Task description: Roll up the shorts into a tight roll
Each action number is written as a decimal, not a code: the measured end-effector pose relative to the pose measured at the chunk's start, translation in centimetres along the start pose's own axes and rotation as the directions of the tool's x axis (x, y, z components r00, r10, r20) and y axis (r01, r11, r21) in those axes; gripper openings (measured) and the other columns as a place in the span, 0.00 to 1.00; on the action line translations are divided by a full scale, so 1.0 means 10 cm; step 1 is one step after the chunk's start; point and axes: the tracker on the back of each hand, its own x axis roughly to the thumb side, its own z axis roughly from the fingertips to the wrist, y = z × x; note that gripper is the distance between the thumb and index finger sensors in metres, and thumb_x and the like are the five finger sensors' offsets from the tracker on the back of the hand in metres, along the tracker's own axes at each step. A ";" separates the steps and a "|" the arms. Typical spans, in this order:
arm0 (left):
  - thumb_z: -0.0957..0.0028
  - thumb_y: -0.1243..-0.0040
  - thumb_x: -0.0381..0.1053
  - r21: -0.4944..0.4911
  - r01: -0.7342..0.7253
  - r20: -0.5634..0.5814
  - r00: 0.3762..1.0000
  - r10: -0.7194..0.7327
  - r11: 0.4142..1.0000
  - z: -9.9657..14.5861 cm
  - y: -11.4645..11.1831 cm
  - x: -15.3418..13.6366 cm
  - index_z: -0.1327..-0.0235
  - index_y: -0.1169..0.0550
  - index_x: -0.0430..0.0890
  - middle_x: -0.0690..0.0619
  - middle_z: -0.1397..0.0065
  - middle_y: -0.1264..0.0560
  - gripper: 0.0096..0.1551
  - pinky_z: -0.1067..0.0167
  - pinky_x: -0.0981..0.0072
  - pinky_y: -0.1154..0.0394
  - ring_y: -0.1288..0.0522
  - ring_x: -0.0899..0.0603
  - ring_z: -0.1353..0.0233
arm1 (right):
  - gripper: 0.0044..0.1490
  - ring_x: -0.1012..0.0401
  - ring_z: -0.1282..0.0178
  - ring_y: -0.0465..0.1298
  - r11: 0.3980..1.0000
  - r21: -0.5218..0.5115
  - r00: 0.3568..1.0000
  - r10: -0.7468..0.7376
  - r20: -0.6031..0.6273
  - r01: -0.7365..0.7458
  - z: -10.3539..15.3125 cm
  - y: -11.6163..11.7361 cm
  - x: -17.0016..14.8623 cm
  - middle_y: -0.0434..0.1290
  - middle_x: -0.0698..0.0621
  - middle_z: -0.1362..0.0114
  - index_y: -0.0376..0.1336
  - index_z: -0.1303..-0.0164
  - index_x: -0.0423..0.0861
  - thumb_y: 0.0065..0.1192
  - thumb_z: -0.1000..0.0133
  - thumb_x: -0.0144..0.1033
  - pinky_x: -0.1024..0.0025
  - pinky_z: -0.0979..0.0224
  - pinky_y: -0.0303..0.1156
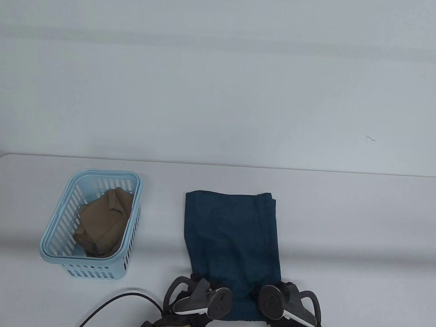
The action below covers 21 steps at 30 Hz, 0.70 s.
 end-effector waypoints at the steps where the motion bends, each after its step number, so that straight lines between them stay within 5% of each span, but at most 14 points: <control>1: 0.47 0.44 0.42 -0.017 0.003 0.013 1.000 -0.002 1.000 -0.01 0.01 0.00 0.39 0.27 0.46 0.46 0.33 0.24 0.22 0.32 0.29 0.38 0.20 0.41 0.36 | 0.29 0.45 0.31 0.69 1.000 -0.016 1.000 0.002 -0.009 -0.002 0.00 0.00 0.00 0.73 0.48 0.33 0.64 0.31 0.50 0.56 0.44 0.38 0.33 0.25 0.52; 8: 0.48 0.47 0.60 -0.216 -0.074 0.041 0.996 0.085 0.974 0.00 -0.02 -0.01 0.28 0.34 0.41 0.39 0.24 0.34 0.39 0.30 0.26 0.48 0.31 0.33 0.27 | 0.25 0.46 0.29 0.70 0.999 -0.030 0.999 0.027 0.030 -0.026 0.01 0.00 -0.01 0.74 0.49 0.34 0.66 0.37 0.51 0.55 0.45 0.40 0.31 0.24 0.50; 11: 0.51 0.42 0.61 -0.274 0.008 0.047 0.999 0.005 0.962 0.00 -0.04 0.05 0.26 0.40 0.40 0.39 0.22 0.39 0.45 0.30 0.25 0.48 0.35 0.33 0.24 | 0.37 0.42 0.24 0.61 0.995 0.089 0.994 -0.050 0.101 0.041 0.01 0.05 -0.08 0.67 0.45 0.28 0.59 0.31 0.46 0.54 0.48 0.52 0.29 0.24 0.43; 16: 0.51 0.41 0.60 -0.205 0.139 0.068 0.989 -0.128 0.969 0.02 -0.02 0.14 0.26 0.36 0.40 0.39 0.22 0.34 0.43 0.30 0.25 0.45 0.31 0.33 0.25 | 0.48 0.41 0.20 0.50 0.982 0.171 0.992 0.055 0.117 -0.075 0.05 0.08 -0.05 0.57 0.44 0.21 0.49 0.24 0.46 0.61 0.50 0.52 0.28 0.24 0.38; 21: 0.47 0.48 0.60 -0.239 0.035 0.044 0.999 -0.025 0.970 0.04 0.00 0.04 0.24 0.36 0.40 0.38 0.20 0.36 0.41 0.31 0.24 0.47 0.34 0.31 0.22 | 0.43 0.41 0.20 0.54 0.987 0.110 0.983 0.099 0.156 -0.117 0.06 0.01 0.01 0.63 0.41 0.22 0.57 0.23 0.42 0.58 0.47 0.49 0.29 0.24 0.41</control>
